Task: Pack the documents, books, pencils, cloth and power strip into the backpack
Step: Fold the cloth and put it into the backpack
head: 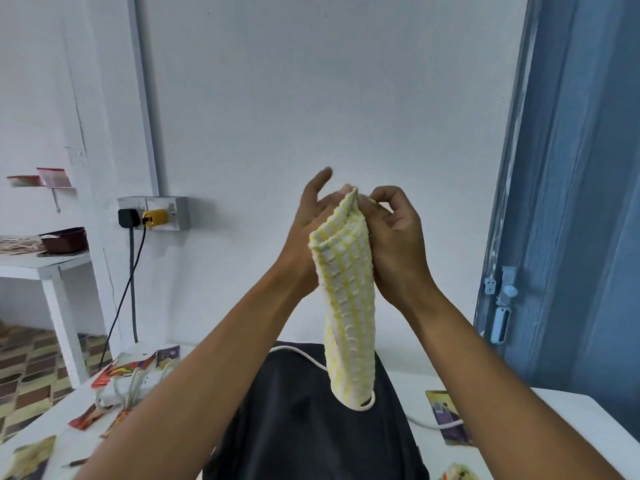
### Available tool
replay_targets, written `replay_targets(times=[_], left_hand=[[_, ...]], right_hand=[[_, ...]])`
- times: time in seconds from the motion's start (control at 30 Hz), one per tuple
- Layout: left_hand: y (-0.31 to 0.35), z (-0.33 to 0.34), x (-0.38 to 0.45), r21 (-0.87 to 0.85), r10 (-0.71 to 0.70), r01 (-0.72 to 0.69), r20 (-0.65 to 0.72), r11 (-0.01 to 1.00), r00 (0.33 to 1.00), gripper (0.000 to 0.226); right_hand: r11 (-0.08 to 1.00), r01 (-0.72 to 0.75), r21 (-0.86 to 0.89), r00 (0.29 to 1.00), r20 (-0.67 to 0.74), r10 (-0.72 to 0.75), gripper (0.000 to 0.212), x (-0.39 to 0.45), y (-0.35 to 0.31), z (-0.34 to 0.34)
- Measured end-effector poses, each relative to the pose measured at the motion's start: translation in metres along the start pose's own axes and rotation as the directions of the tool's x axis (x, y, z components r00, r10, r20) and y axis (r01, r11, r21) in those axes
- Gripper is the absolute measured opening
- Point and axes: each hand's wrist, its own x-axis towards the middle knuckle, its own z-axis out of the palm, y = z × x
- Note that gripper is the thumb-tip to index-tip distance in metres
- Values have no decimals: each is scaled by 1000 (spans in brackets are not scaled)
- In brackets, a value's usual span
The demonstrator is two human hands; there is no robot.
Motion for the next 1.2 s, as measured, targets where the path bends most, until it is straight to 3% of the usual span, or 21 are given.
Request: replay_targets(times=[0.1,0.23,0.33,0.43,0.5,0.6,0.67,0.73,0.77,0.83,0.87,0.93,1.03,1.13,1.2], left_hand=[[-7,-24,21,-8,-134,134,42,991,990,43],[-35,-55,9,-194,-298,351,256,916,920,85],[-62,-68,-8,-202,-284,369,354,907,891,94],[-74,-62,-20,-8,-275,291,302,957,913,60],[-74,-56,-22,-81,-273,301,253,950,928,42],[-70,-57,-19,-167,-283,317,197,934,939,32],[-69,-58,-17,-140,-301,324,161,936,940,23],[-68,-58,-18,-182,-320,346,158,920,934,20],[-69,-58,-18,-203,-328,355,157,912,932,20],[-72,-59,-18,-221,-351,375,140,900,926,21],[-74,-60,-17,-215,-367,388,130,896,921,23],[-78,-63,-17,-182,-407,421,107,889,907,27],[-80,-70,-18,-69,-463,467,62,882,884,45],[-87,-81,-17,13,-494,494,-30,869,869,88],[-87,-83,-19,115,-462,464,-39,879,886,85]], right_hand=[[900,135,-415,986,-36,-164,19,5,13,-10],[830,61,-555,975,-147,-170,18,13,19,-25],[872,-92,-480,969,-246,-33,13,17,26,-37],[931,-254,-264,930,-331,160,14,17,31,-43],[935,-343,-88,896,-330,298,15,14,33,-47],[810,-587,26,795,-171,582,23,3,42,-57],[642,-767,6,642,-17,767,58,-8,55,-69],[532,-845,48,532,165,830,81,-19,71,-79],[511,-854,95,517,254,817,82,-25,77,-81],[527,-829,185,558,315,767,67,-32,80,-78],[574,-794,199,607,276,745,61,-34,82,-75],[682,-711,174,702,103,705,70,-33,83,-73],[737,-675,47,734,-62,676,61,-31,81,-74],[744,-661,-96,749,-146,647,36,-32,84,-78],[743,-661,-107,749,-154,644,27,-32,85,-78]])
